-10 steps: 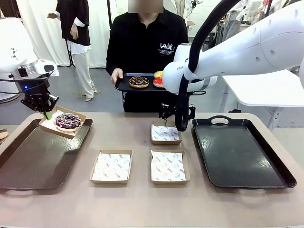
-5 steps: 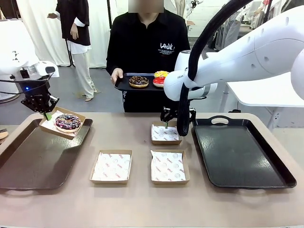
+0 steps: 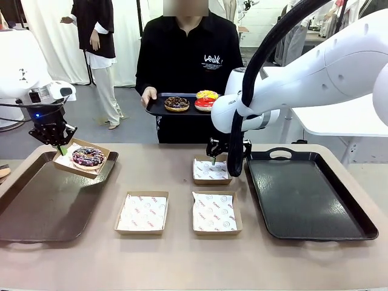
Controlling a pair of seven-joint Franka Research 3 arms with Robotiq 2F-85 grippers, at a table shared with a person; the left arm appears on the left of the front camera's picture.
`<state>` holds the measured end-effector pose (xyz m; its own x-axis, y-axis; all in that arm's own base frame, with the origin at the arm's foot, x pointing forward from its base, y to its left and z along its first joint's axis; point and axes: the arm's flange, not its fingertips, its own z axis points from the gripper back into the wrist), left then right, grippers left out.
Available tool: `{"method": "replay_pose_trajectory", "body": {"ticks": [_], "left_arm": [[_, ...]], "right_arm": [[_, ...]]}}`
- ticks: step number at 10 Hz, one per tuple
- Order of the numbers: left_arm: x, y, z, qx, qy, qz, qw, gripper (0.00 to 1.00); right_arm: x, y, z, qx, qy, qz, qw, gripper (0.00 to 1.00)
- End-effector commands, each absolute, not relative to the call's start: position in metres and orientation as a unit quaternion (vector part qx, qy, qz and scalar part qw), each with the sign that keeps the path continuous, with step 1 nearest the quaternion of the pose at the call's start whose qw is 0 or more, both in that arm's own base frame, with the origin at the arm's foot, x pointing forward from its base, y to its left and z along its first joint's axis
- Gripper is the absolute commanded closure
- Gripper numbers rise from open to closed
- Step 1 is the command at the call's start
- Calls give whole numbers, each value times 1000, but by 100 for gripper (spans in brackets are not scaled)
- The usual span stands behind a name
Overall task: Individually package the donuts and arrange them on the tray.
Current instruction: Place the picked Paper togo box on the Handle tray while simultaneously picking up another Paper togo box from the table with the other hand.
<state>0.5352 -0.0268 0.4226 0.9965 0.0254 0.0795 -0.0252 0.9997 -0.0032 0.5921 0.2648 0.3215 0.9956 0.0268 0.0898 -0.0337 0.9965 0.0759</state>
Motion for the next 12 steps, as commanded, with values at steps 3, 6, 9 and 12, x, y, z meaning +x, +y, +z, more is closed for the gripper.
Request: {"method": "replay_pose_trajectory", "body": {"ticks": [3,6,9,12], "left_arm": [[550,-34,410,28,-43,16,999,99],[565,-35,400,26,-38,4,999,99],[580,-27,394,19,-31,13,999,99],[589,-25,390,8,-27,16,999,99]], "right_arm": [[581,263,322,40,-60,-3,997,0],[581,262,320,41,-57,-4,997,0],[581,262,321,45,-57,-5,997,0],[583,262,321,47,-56,-4,997,0]]}}
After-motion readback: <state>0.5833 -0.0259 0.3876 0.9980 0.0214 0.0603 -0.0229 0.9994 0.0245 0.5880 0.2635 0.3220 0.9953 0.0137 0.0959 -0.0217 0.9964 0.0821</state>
